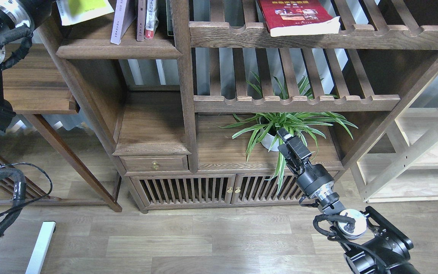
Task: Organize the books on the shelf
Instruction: 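Push the yellow-green book into the upper shelf with the left gripper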
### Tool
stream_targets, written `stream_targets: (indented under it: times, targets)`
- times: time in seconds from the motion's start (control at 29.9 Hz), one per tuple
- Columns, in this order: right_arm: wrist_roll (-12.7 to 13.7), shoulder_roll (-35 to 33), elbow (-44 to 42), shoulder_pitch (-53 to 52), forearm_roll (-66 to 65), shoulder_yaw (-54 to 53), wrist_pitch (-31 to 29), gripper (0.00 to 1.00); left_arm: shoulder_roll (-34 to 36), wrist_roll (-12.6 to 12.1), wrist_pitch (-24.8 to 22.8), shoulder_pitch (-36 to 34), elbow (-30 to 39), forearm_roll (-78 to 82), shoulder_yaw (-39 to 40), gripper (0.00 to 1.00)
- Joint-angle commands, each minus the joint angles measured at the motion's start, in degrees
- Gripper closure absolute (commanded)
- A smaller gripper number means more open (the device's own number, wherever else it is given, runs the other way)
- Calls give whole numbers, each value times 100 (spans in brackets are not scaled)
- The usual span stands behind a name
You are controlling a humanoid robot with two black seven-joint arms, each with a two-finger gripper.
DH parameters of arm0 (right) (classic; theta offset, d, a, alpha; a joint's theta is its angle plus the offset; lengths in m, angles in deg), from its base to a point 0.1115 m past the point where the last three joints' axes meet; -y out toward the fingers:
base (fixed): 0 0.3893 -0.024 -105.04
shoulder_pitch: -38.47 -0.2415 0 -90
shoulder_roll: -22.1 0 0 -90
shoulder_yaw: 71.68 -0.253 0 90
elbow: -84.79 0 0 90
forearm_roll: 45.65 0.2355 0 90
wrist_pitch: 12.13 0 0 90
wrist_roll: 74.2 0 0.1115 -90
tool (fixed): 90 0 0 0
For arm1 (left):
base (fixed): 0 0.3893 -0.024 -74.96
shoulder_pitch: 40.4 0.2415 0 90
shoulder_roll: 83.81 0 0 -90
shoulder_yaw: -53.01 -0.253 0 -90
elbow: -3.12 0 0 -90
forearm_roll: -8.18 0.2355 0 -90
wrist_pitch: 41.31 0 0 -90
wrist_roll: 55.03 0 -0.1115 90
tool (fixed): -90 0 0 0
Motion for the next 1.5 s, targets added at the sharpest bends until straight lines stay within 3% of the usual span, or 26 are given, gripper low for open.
stream_targets:
  times: [0.0,0.87,1.47]
  targets:
    - [0,0,-1,-18,1,0,0,6,7,0,2,-20,-153,-11,-96,99]
    - [0,-9,8,-88,1,0,0,6,-20,0,37,-406,-716,-46,-676,91]
    - [0,-70,35,-106,1,0,0,6,-20,0,37,-626,-707,-47,-1054,60]
